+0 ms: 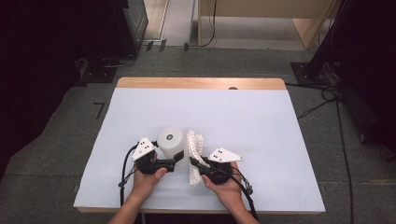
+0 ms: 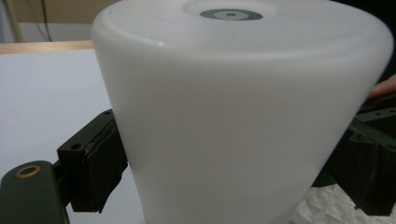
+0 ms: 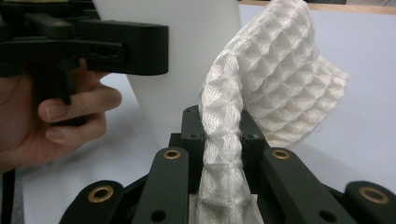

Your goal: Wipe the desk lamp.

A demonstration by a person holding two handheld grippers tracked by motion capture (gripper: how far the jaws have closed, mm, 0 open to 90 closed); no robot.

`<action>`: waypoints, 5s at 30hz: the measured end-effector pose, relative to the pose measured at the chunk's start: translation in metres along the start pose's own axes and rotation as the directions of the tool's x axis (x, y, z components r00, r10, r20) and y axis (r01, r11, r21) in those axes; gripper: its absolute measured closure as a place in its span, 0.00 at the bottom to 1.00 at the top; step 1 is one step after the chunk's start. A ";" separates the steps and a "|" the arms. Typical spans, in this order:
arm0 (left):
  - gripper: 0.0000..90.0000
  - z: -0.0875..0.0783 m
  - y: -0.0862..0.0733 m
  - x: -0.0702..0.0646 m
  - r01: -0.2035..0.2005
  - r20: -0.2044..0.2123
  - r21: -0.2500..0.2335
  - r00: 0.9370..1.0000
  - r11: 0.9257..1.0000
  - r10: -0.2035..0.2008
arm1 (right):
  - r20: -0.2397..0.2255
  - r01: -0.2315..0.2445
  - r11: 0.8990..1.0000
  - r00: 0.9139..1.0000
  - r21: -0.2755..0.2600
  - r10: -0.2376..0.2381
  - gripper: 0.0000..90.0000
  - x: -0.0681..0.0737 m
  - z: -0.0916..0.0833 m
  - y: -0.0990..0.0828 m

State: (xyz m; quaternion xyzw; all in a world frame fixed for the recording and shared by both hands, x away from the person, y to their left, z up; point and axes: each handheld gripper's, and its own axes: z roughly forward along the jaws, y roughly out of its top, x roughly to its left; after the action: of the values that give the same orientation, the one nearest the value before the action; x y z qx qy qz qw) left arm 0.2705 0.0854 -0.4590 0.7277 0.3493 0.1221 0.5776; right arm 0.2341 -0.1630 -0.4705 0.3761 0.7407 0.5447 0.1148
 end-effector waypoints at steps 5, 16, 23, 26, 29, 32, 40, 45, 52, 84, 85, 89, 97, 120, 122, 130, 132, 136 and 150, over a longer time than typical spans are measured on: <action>0.10 -0.002 0.001 0.003 -0.006 0.047 0.001 0.999 1.000 0.006 | 0.005 0.037 0.999 0.999 -0.002 -0.037 0.87 0.006 -0.002 0.004; 0.10 0.014 -0.005 -0.014 -0.097 0.088 0.096 0.992 0.991 0.089 | 0.046 0.069 0.992 0.997 -0.104 -0.064 0.87 0.008 -0.026 0.025; 0.10 0.004 0.002 -0.005 -0.044 0.077 0.042 0.996 0.998 0.041 | 0.043 0.059 0.997 0.997 -0.058 -0.056 0.87 0.006 -0.016 0.014; 0.10 -0.002 0.005 0.000 -0.022 0.059 0.013 0.998 1.000 0.022 | 0.031 0.051 0.998 0.998 -0.019 -0.051 0.87 0.007 -0.007 0.007; 0.10 -0.003 0.006 0.004 0.005 0.016 0.009 1.000 1.000 -0.005 | 0.012 0.056 0.998 0.998 0.007 -0.056 0.87 0.013 -0.001 0.003; 0.10 -0.003 0.005 0.004 0.024 -0.018 0.005 1.000 1.000 -0.024 | -0.001 0.064 0.998 0.998 0.018 -0.064 0.87 0.018 0.003 0.001; 0.10 0.001 0.003 0.001 0.008 0.012 0.029 1.000 1.000 -0.008 | 0.008 0.063 0.998 0.998 0.016 -0.063 0.87 0.015 0.001 0.003; 0.10 0.008 0.000 -0.007 -0.052 0.034 0.062 0.998 0.997 0.050 | 0.032 0.050 0.999 0.998 -0.019 -0.049 0.87 0.007 -0.008 0.010; 0.10 0.014 -0.003 -0.015 -0.111 0.007 0.108 0.994 0.988 0.111 | 0.031 0.064 0.995 0.998 -0.076 -0.062 0.87 0.008 -0.020 0.020; 0.09 0.016 -0.013 -0.004 -0.198 -0.153 0.124 0.964 0.972 0.216 | 0.047 -0.027 1.000 0.999 -0.010 0.027 0.87 -0.017 -0.011 0.004; 0.09 0.015 -0.014 -0.003 -0.191 -0.153 0.121 0.966 0.974 0.208 | 0.047 -0.027 1.000 0.999 -0.010 0.027 0.87 -0.017 -0.011 0.004; 0.06 0.012 -0.015 -0.007 -0.152 -0.205 0.092 0.964 0.984 0.168 | 0.054 -0.027 1.000 0.998 -0.015 0.028 0.87 -0.019 -0.012 0.004; 0.00 0.020 -0.013 -0.029 -0.073 -0.403 0.086 0.909 0.994 0.102 | 0.058 -0.026 1.000 0.998 -0.016 0.027 0.87 -0.020 -0.012 0.003; 0.10 -0.002 0.005 0.006 0.050 -0.002 -0.018 0.999 0.999 -0.050 | 0.026 0.011 1.000 1.000 0.004 -0.011 0.87 0.002 0.001 -0.001; 0.10 -0.001 0.004 0.006 0.046 0.011 -0.007 0.999 0.999 -0.046 | 0.024 0.028 1.000 0.999 0.005 -0.028 0.87 0.008 0.001 0.000; 0.10 0.003 0.001 0.003 0.009 0.060 0.032 0.998 0.999 -0.011 | 0.041 0.036 0.999 0.999 0.004 -0.036 0.87 0.007 -0.001 0.001; 0.10 0.004 0.001 0.002 -0.002 0.070 0.041 0.998 0.999 -0.001 | 0.049 0.028 1.000 0.998 0.000 -0.028 0.87 0.005 -0.003 0.002; 0.10 0.011 -0.001 -0.005 -0.060 0.106 0.090 0.993 0.994 0.050 | 0.058 0.025 0.999 0.998 -0.024 -0.023 0.87 0.001 -0.008 0.005; 0.10 0.005 0.004 -0.004 -0.073 0.106 0.064 0.992 0.995 0.066 | 0.037 0.034 0.998 0.999 -0.047 -0.032 0.87 0.000 -0.012 0.008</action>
State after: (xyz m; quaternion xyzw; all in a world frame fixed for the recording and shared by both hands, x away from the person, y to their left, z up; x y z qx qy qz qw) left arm 0.2722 0.0785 -0.4557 0.7638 0.2971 0.0922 0.5655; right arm 0.2309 -0.1708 -0.4587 0.3709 0.7314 0.5533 0.1461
